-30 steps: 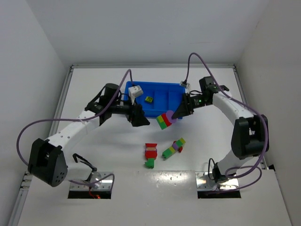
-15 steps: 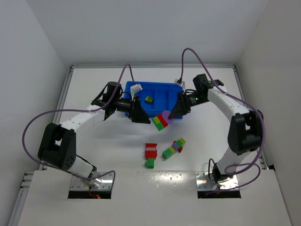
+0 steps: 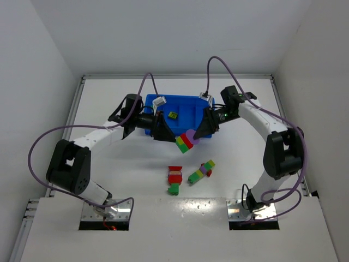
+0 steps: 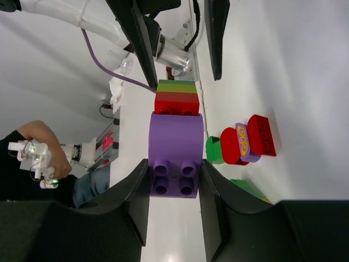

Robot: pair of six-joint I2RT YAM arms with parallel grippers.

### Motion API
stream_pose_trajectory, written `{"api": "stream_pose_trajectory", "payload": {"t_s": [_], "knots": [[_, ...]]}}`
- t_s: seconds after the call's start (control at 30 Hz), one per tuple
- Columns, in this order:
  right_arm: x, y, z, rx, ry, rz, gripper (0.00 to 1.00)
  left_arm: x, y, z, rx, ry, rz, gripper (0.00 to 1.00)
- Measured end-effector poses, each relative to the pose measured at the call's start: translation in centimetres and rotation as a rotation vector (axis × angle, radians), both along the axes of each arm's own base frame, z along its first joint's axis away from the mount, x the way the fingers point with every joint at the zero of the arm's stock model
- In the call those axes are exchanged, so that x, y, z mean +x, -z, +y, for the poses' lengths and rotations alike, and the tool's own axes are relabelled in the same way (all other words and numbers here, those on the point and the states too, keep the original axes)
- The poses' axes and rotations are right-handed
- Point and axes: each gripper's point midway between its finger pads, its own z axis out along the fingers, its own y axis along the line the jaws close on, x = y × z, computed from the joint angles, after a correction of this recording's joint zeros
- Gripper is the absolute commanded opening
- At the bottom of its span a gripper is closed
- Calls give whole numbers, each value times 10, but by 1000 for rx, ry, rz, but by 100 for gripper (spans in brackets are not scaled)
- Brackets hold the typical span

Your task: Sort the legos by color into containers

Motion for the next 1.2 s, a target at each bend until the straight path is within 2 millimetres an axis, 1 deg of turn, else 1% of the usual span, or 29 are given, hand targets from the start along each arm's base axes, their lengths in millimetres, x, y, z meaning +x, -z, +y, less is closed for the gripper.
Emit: {"api": "stream_pose_trajectory", "payload": {"t_s": [0.1, 0.17, 0.27, 0.37, 0.4, 0.43, 0.5, 0.53, 0.6, 0.63, 0.93, 1.07, 1.2], "knots": [[0, 1, 0, -1, 0, 4, 0, -4, -1, -4, -10, 21, 1, 57], [0, 1, 0, -1, 0, 4, 0, -6, -2, -6, -17, 38, 4, 60], [0, 1, 0, -1, 0, 4, 0, -9, -1, -8, -23, 56, 16, 60], [1, 1, 0, 0, 0, 3, 0, -13, -2, -11, -30, 78, 26, 54], [1, 1, 0, -1, 0, 2, 0, -15, -2, -12, -31, 85, 29, 51], [2, 1, 0, -1, 0, 2, 0, -16, -1, -13, -32, 90, 31, 44], [1, 0, 1, 4, -2, 7, 0, -19, 1, -14, -30, 95, 36, 34], [1, -1, 1, 5, -2, 2, 0, -20, 2, -14, -29, 96, 42, 23], [1, 0, 1, 5, -3, 0, 0, -21, 3, -14, -28, 98, 50, 10], [1, -1, 1, 6, -5, -1, 0, -22, 3, -14, -28, 100, 52, 0], [5, 2, -2, -5, 8, -11, 0, -24, 11, -15, -23, 87, 36, 0], [23, -1, -21, -1, 82, -39, 0, -36, 19, -12, -10, 100, 57, 0], [33, -4, -38, 0, 145, -58, 0, -39, 23, -11, -1, 105, 65, 0]]}}
